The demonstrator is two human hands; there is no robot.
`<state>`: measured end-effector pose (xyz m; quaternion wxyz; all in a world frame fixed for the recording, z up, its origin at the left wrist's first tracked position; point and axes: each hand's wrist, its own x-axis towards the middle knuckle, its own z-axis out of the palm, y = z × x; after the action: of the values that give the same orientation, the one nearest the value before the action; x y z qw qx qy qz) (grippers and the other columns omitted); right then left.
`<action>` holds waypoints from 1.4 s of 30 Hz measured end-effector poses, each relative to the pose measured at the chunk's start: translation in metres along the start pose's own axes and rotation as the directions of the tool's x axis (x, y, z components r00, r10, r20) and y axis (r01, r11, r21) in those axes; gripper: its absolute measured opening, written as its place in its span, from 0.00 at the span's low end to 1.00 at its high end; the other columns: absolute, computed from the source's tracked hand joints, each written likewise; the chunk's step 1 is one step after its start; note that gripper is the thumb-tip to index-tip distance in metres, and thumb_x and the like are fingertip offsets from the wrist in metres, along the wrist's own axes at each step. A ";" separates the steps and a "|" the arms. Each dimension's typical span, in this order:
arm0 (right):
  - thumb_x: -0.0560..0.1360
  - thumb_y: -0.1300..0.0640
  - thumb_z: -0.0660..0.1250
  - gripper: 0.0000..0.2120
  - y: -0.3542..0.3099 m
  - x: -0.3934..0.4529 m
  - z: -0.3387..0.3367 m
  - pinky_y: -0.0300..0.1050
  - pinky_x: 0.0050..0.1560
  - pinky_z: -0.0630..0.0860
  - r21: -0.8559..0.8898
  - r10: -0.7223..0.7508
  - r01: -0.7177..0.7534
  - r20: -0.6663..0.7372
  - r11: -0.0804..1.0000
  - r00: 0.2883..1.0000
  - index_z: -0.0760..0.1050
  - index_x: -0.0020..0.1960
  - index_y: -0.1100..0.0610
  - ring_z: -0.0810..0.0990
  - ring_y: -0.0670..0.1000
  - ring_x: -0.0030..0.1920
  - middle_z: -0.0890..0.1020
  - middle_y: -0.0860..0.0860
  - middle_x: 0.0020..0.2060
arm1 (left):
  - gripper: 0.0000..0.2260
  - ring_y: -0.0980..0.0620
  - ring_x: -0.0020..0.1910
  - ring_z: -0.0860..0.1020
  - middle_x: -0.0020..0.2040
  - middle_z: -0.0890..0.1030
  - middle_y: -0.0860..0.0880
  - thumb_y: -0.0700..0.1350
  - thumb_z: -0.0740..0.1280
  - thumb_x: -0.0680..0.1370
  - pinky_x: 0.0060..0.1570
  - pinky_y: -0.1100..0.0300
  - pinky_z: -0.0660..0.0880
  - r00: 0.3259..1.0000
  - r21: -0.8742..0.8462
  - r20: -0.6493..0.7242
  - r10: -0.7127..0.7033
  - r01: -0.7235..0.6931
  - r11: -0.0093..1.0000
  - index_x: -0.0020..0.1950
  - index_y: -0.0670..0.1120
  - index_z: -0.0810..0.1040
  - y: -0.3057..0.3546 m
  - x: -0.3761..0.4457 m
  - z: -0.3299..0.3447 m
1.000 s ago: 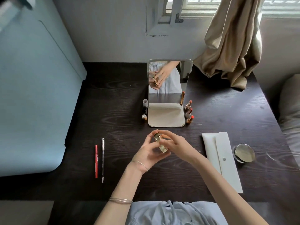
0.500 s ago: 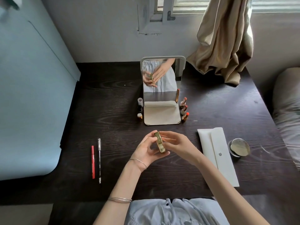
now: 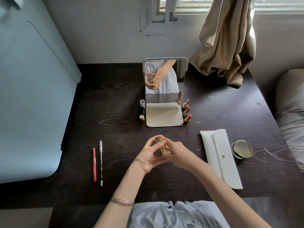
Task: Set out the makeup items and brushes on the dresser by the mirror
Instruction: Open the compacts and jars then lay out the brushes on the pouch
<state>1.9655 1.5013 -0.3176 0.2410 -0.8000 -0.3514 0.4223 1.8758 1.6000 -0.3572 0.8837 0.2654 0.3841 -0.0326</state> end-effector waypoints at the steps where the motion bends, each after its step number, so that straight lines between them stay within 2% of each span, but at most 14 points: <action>1: 0.77 0.58 0.57 0.21 -0.002 0.000 0.000 0.45 0.36 0.70 0.002 -0.003 0.003 0.014 1.000 1.000 0.64 0.70 0.50 0.71 0.50 0.33 0.74 0.49 0.34 | 0.17 0.42 0.46 0.82 0.52 0.80 0.40 0.39 0.71 0.71 0.55 0.39 0.75 1.000 0.000 -0.011 0.003 -0.003 1.000 0.60 0.48 0.76 -0.001 0.000 -0.001; 4: 0.77 0.57 0.56 0.23 -0.012 0.004 0.002 0.47 0.41 0.72 -0.103 0.094 -0.090 0.033 0.991 0.995 0.61 0.71 0.49 0.77 0.55 0.40 0.79 0.55 0.44 | 0.23 0.42 0.49 0.81 0.58 0.79 0.38 0.40 0.73 0.67 0.55 0.40 0.75 0.999 -0.041 -0.034 0.013 -0.014 0.999 0.61 0.47 0.77 -0.006 0.002 -0.003; 7: 0.79 0.57 0.54 0.27 -0.018 0.005 0.012 0.46 0.46 0.70 -0.289 0.128 -0.131 -0.029 0.948 0.991 0.52 0.76 0.57 0.80 0.60 0.53 0.79 0.59 0.56 | 0.26 0.41 0.58 0.77 0.63 0.76 0.38 0.42 0.73 0.67 0.45 0.47 0.79 0.999 -0.084 -0.029 0.012 -0.014 0.996 0.65 0.49 0.75 -0.007 0.005 -0.005; 10: 0.80 0.58 0.53 0.24 -0.019 -0.001 0.012 0.49 0.46 0.71 -0.386 0.003 -0.026 -0.059 0.922 0.998 0.54 0.74 0.61 0.80 0.60 0.50 0.79 0.59 0.54 | 0.25 0.42 0.61 0.76 0.63 0.77 0.39 0.44 0.71 0.68 0.44 0.51 0.80 1.000 -0.094 0.019 0.004 -0.003 0.996 0.65 0.51 0.74 -0.007 0.003 -0.006; 14: 0.80 0.57 0.53 0.19 -0.021 -0.004 0.008 0.52 0.45 0.74 -0.387 -0.039 0.005 -0.081 0.922 0.996 0.59 0.70 0.58 0.80 0.62 0.46 0.81 0.58 0.50 | 0.25 0.46 0.53 0.79 0.59 0.78 0.42 0.47 0.72 0.70 0.45 0.51 0.80 0.995 -0.072 0.098 -0.010 0.018 0.997 0.66 0.49 0.73 -0.004 -0.003 -0.011; 16: 0.80 0.52 0.52 0.19 -0.020 -0.003 0.005 0.52 0.45 0.74 -0.416 -0.035 -0.013 -0.109 0.909 0.993 0.60 0.68 0.57 0.80 0.63 0.47 0.82 0.58 0.50 | 0.31 0.45 0.54 0.80 0.61 0.77 0.41 0.47 0.75 0.68 0.49 0.49 0.79 0.988 -0.099 0.153 -0.027 0.043 0.994 0.69 0.46 0.70 -0.002 -0.004 -0.016; 19: 0.79 0.51 0.53 0.24 -0.015 -0.001 -0.005 0.51 0.47 0.73 -0.428 -0.019 -0.026 -0.101 0.904 0.995 0.58 0.73 0.55 0.79 0.63 0.50 0.81 0.58 0.52 | 0.24 0.40 0.64 0.73 0.68 0.72 0.38 0.44 0.68 0.75 0.61 0.41 0.72 0.963 -0.136 0.267 -0.038 0.077 0.988 0.70 0.43 0.69 0.000 -0.004 -0.023; 21: 0.78 0.53 0.54 0.26 -0.013 -0.001 -0.013 0.51 0.47 0.72 -0.406 -0.029 -0.010 -0.091 0.914 0.995 0.57 0.75 0.53 0.78 0.62 0.49 0.81 0.57 0.53 | 0.24 0.35 0.65 0.72 0.68 0.72 0.37 0.42 0.69 0.74 0.64 0.36 0.66 0.951 -0.210 0.305 -0.049 0.117 0.971 0.69 0.44 0.69 0.002 -0.004 -0.026; 24: 0.77 0.53 0.54 0.24 -0.009 -0.001 -0.021 0.48 0.45 0.69 -0.313 -0.026 -0.006 -0.098 0.950 0.995 0.60 0.74 0.52 0.76 0.57 0.44 0.80 0.56 0.46 | 0.24 0.31 0.60 0.74 0.64 0.75 0.36 0.44 0.67 0.74 0.59 0.31 0.66 0.955 -0.227 0.286 -0.075 0.144 0.963 0.69 0.49 0.69 0.009 -0.005 -0.026; 27: 0.77 0.53 0.56 0.23 -0.005 0.000 -0.026 0.45 0.39 0.68 -0.166 0.017 -0.037 -0.121 0.985 0.992 0.64 0.72 0.51 0.74 0.52 0.37 0.78 0.53 0.38 | 0.39 0.44 0.62 0.75 0.65 0.75 0.42 0.50 0.80 0.61 0.63 0.44 0.71 0.992 0.009 0.120 -0.027 0.026 1.000 0.69 0.51 0.69 0.009 0.002 -0.032; 31: 0.78 0.55 0.55 0.19 -0.007 -0.001 -0.027 0.39 0.33 0.66 -0.074 0.024 -0.033 -0.116 0.997 0.993 0.69 0.68 0.52 0.71 0.46 0.31 0.79 0.51 0.36 | 0.22 0.41 0.58 0.76 0.62 0.74 0.41 0.35 0.69 0.72 0.55 0.40 0.76 0.991 0.081 0.090 0.094 -0.101 0.992 0.63 0.51 0.72 0.004 0.003 -0.030; 34: 0.78 0.55 0.55 0.17 -0.007 0.001 -0.028 0.35 0.30 0.67 -0.026 0.056 -0.060 -0.126 0.998 0.990 0.73 0.64 0.52 0.73 0.43 0.29 0.77 0.47 0.32 | 0.24 0.41 0.61 0.75 0.60 0.75 0.41 0.31 0.70 0.70 0.52 0.44 0.78 0.978 0.258 0.054 0.201 -0.208 0.943 0.60 0.52 0.73 0.000 0.008 -0.032; 38: 0.79 0.57 0.56 0.14 -0.007 0.002 -0.031 0.25 0.28 0.68 0.101 0.081 -0.068 -0.127 0.993 0.989 0.76 0.60 0.57 0.75 0.44 0.33 0.78 0.51 0.35 | 0.23 0.41 0.60 0.75 0.58 0.77 0.42 0.29 0.67 0.72 0.53 0.45 0.77 0.979 0.239 0.061 0.194 -0.203 0.949 0.60 0.50 0.73 0.004 0.007 -0.037; 42: 0.81 0.54 0.57 0.13 -0.004 0.006 -0.032 0.31 0.33 0.76 0.164 0.087 -0.068 -0.115 0.984 0.989 0.75 0.60 0.58 0.80 0.46 0.37 0.80 0.53 0.40 | 0.20 0.44 0.55 0.77 0.54 0.78 0.44 0.28 0.64 0.73 0.49 0.47 0.78 0.982 0.212 0.093 0.165 -0.181 0.960 0.60 0.47 0.74 0.009 0.006 -0.041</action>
<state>1.9936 1.5049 -0.3010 0.3087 -0.8156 -0.2696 0.4085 1.8553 1.6287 -0.3805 0.8622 0.3926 0.3201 -0.0073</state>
